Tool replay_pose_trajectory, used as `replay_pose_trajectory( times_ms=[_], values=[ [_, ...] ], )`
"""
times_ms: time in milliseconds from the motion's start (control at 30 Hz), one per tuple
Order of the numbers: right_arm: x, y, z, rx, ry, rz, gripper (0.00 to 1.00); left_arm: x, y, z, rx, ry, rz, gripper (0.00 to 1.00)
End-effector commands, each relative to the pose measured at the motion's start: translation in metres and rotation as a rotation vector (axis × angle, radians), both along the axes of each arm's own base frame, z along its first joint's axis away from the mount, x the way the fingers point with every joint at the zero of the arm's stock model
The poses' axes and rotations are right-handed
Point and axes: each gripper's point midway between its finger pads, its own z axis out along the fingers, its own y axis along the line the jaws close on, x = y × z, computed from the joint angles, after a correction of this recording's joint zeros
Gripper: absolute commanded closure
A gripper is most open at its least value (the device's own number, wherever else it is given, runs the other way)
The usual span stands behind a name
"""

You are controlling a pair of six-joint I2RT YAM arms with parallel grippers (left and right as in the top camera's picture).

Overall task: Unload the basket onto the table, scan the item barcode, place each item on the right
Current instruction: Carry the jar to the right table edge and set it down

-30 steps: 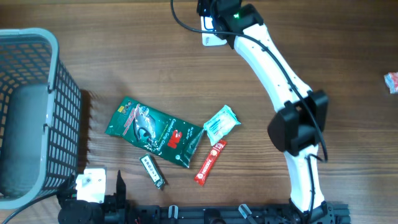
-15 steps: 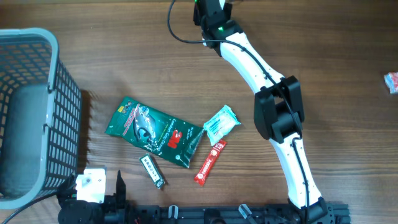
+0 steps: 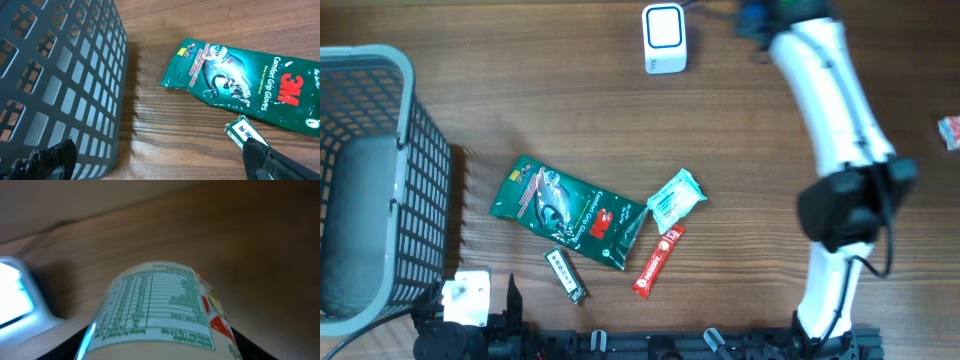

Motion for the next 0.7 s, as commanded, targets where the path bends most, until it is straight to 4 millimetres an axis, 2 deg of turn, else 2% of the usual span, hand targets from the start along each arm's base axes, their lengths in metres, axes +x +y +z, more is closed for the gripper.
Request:
replay_pose_trajectory(
  times_ms=[0, 67, 100, 167, 200, 267, 400, 467, 533, 600, 667],
  values=[
    [-0.015, -0.089, -0.019, -0.016, 0.102, -0.153, 0.45, 0.000, 0.001, 0.002, 0.018, -0.010, -0.004, 0.00],
    [-0.021, -0.133, -0.038, -0.025, 0.175, -0.161, 0.44, 0.000, 0.001, 0.002, 0.018, -0.010, -0.004, 0.00],
    [-0.023, -0.147, -0.046, -0.023, 0.195, -0.170, 0.41, 0.000, 0.001, 0.002, 0.018, -0.010, -0.004, 0.00],
    [-0.032, -0.190, -0.073, -0.009, 0.246, -0.217, 0.41, 0.000, 0.001, 0.002, 0.018, -0.009, -0.004, 0.00],
    [-0.041, -0.215, -0.089, -0.001, 0.280, -0.261, 0.41, 0.000, 0.001, 0.002, 0.018, -0.010, -0.004, 0.00],
    [-0.059, -0.252, -0.115, 0.028, 0.337, -0.335, 0.43, 0.000, 0.001, 0.002, 0.018, -0.010, -0.004, 0.00],
    [-0.085, -0.299, -0.148, 0.153, 0.370, -0.397, 0.43, 0.000, 0.001, 0.002, 0.018, -0.010, -0.004, 0.00],
    [-0.097, -0.320, -0.155, 0.164, 0.377, -0.430, 0.37, 0.000, 0.001, 0.002, 0.018, -0.009, -0.004, 0.00],
    [-0.108, -0.336, -0.162, 0.183, 0.377, -0.469, 0.37, 0.000, 0.001, 0.002, 0.018, -0.010, -0.004, 0.00],
    [-0.112, -0.343, -0.174, 0.232, 0.374, -0.480, 0.36, 0.000, 0.001, 0.002, 0.018, -0.009, -0.004, 0.00],
    [-0.116, -0.344, -0.180, 0.278, 0.376, -0.482, 0.27, 0.000, 0.001, 0.002, 0.018, -0.009, -0.004, 0.00]
  ],
)
